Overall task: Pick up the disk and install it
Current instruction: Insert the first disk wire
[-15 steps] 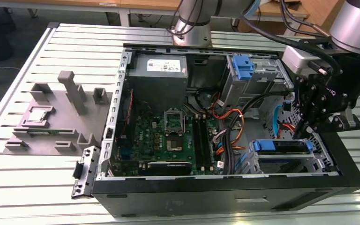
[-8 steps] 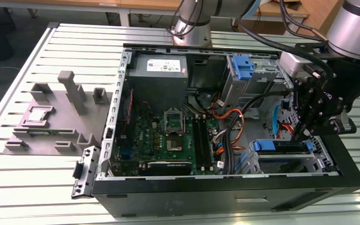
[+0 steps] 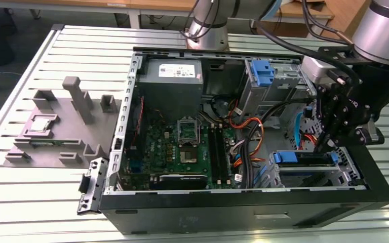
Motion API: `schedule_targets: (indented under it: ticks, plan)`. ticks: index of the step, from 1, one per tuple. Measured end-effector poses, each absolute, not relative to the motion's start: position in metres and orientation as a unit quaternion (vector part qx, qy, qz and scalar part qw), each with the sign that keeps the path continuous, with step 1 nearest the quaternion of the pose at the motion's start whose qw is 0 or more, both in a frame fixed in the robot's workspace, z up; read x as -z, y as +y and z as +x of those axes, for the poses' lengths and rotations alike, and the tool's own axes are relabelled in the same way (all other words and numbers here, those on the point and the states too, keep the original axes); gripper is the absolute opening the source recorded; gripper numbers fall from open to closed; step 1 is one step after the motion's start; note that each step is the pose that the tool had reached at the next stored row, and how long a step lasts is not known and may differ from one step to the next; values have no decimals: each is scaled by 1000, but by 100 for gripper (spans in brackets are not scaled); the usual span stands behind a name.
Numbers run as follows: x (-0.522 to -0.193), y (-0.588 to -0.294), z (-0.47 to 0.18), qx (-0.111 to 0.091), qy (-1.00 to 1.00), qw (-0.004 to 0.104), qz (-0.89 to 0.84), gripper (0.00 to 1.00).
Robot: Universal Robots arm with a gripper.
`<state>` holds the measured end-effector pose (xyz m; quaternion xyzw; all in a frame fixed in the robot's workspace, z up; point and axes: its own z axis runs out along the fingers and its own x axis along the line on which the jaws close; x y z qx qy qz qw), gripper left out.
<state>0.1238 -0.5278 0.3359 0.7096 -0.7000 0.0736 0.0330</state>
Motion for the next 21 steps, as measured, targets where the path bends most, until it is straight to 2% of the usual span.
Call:
schedule_targets:
  ticks: [21]
  plan:
    - [-333,-533,122,-74,-704,32,705,16]
